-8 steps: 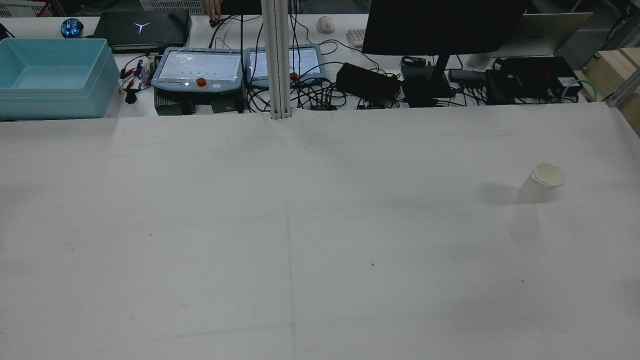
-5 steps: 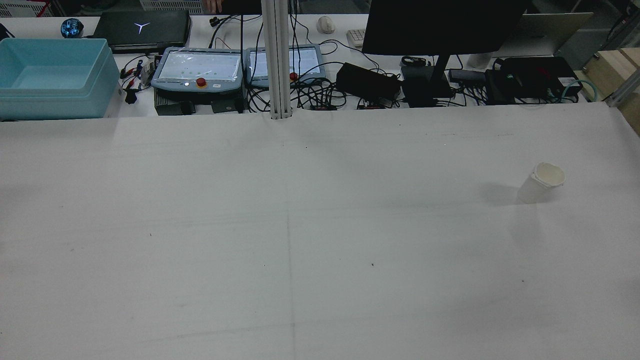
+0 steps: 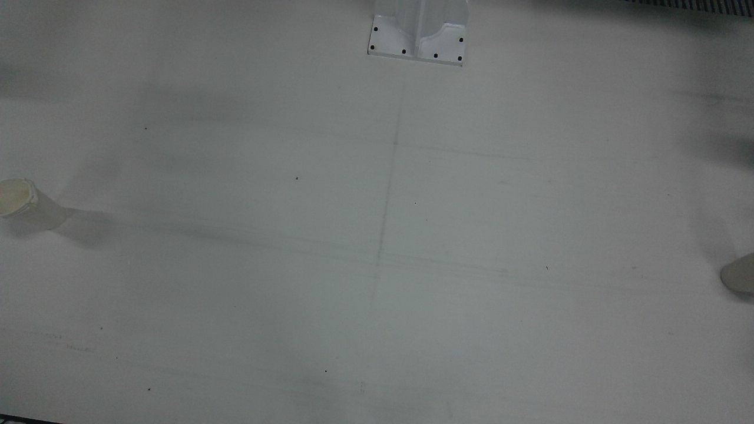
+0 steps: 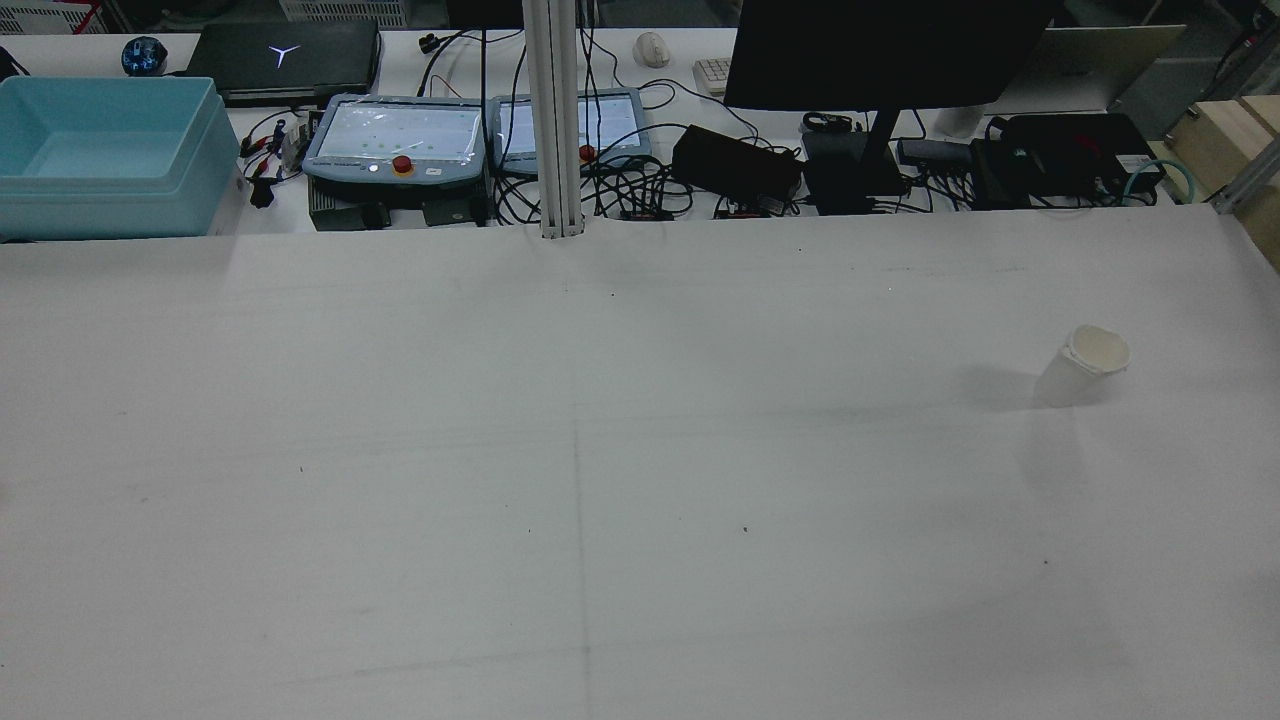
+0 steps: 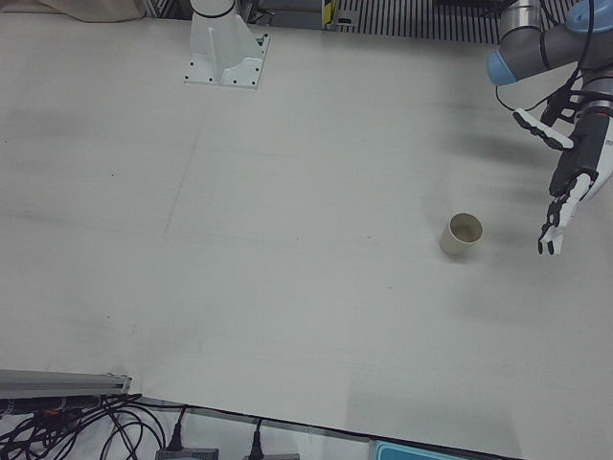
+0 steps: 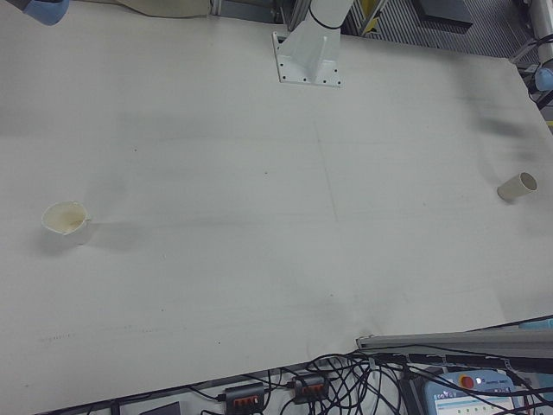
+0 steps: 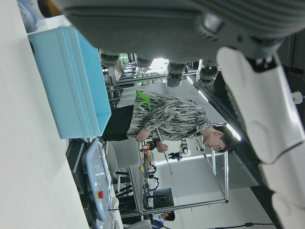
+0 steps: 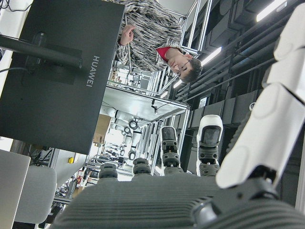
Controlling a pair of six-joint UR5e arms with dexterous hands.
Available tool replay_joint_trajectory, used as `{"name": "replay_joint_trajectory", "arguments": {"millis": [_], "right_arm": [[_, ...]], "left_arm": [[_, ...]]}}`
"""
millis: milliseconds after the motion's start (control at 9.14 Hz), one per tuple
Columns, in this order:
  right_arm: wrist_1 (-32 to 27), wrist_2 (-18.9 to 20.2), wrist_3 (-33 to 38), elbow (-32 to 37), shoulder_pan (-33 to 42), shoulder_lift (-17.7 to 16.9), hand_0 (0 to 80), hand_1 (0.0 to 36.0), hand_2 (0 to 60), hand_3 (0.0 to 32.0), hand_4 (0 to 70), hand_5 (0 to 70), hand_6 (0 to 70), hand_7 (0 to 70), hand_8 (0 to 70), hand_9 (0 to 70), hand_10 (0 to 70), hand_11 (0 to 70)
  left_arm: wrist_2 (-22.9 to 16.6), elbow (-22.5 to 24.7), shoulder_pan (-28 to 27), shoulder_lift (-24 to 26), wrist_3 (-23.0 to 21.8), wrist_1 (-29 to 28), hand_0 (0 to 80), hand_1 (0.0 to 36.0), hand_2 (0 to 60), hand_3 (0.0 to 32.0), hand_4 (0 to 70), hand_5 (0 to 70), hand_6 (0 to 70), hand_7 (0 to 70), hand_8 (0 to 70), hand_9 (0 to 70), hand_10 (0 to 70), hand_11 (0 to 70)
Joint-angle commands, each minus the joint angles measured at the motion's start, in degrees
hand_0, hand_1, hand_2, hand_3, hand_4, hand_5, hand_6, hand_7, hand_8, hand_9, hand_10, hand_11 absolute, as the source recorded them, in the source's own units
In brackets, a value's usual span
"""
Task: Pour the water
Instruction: 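Reach the left hand toward the beige cup on the table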
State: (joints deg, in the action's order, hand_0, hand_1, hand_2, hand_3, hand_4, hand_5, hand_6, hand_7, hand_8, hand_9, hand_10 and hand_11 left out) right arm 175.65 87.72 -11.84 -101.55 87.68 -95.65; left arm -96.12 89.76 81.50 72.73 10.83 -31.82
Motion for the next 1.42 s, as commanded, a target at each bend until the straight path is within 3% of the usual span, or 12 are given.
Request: {"name": "replay_joint_trajectory", "arguments": {"millis": [0, 109, 219, 328, 547, 766, 1312], "right_arm": [[1.8, 0.3, -0.8, -2.3, -2.9, -2.1, 46.9, 11.9, 12.2, 0.0, 13.1, 70.0, 11.1, 21.3, 3.7, 5.5, 1.9, 3.7], [1.8, 0.3, -0.9, -2.7, -3.7, -2.1, 46.8, 12.5, 14.3, 0.0, 13.4, 69.4, 11.6, 22.0, 4.5, 6.1, 1.7, 3.5], [2.0, -0.3, -0.9, -3.6, -4.5, -2.1, 47.0, 12.5, 13.8, 0.0, 12.7, 67.0, 11.1, 21.2, 4.1, 5.7, 1.8, 3.6], [1.9, -0.4, -0.6, -3.7, -5.4, -2.1, 47.2, 12.8, 12.8, 0.0, 11.5, 63.1, 10.2, 20.0, 3.7, 5.0, 1.8, 3.6], [2.0, -0.4, -0.6, -3.7, -6.1, -2.1, 47.4, 13.4, 14.4, 0.0, 12.5, 70.0, 11.5, 22.0, 3.9, 5.6, 1.9, 3.8], [1.9, -0.5, -0.6, -3.7, -6.5, -2.1, 47.3, 13.2, 13.9, 0.0, 11.8, 70.0, 10.8, 21.1, 3.6, 5.1, 1.6, 3.4], [1.9, -0.5, -1.1, -3.8, -7.8, -2.1, 47.2, 12.9, 12.8, 0.0, 11.1, 69.5, 10.4, 20.6, 3.6, 4.9, 1.7, 3.5]], "left_arm": [[-0.2, -13.2, -0.2, 0.6, 9.3, -10.1, 50.5, 9.4, 0.0, 12.6, 13.3, 0.4, 2.3, 13.8, 0.0, 1.3, 0.9, 2.9], [-0.4, -14.8, -0.4, 0.7, 11.2, -10.4, 49.4, 8.5, 0.0, 11.2, 13.5, 1.4, 2.3, 13.7, 0.0, 1.3, 0.5, 2.3], [-0.6, -14.9, -0.8, 0.8, 12.2, -10.5, 48.2, 7.1, 0.0, 12.2, 15.1, 0.0, 1.8, 12.6, 0.0, 1.1, 0.1, 1.6], [-0.6, -14.9, -2.0, 0.9, 14.0, -10.4, 47.9, 6.5, 0.0, 11.2, 14.8, 0.0, 1.7, 12.4, 0.0, 1.0, 0.2, 1.6], [-0.6, -15.2, -6.0, 2.8, 17.3, -8.4, 48.6, 8.0, 0.0, 9.0, 15.2, 0.0, 2.6, 13.3, 0.0, 1.2, 0.2, 1.8], [0.1, -18.0, -9.2, 4.9, 19.1, -8.3, 47.4, 6.7, 0.0, 8.2, 15.6, 0.0, 2.7, 13.0, 0.0, 1.2, 0.0, 0.9], [0.8, -21.7, -10.3, 7.0, 22.9, -8.4, 45.1, 4.0, 0.0, 9.2, 15.3, 0.0, 1.2, 12.0, 0.0, 1.0, 0.0, 0.9]]}}
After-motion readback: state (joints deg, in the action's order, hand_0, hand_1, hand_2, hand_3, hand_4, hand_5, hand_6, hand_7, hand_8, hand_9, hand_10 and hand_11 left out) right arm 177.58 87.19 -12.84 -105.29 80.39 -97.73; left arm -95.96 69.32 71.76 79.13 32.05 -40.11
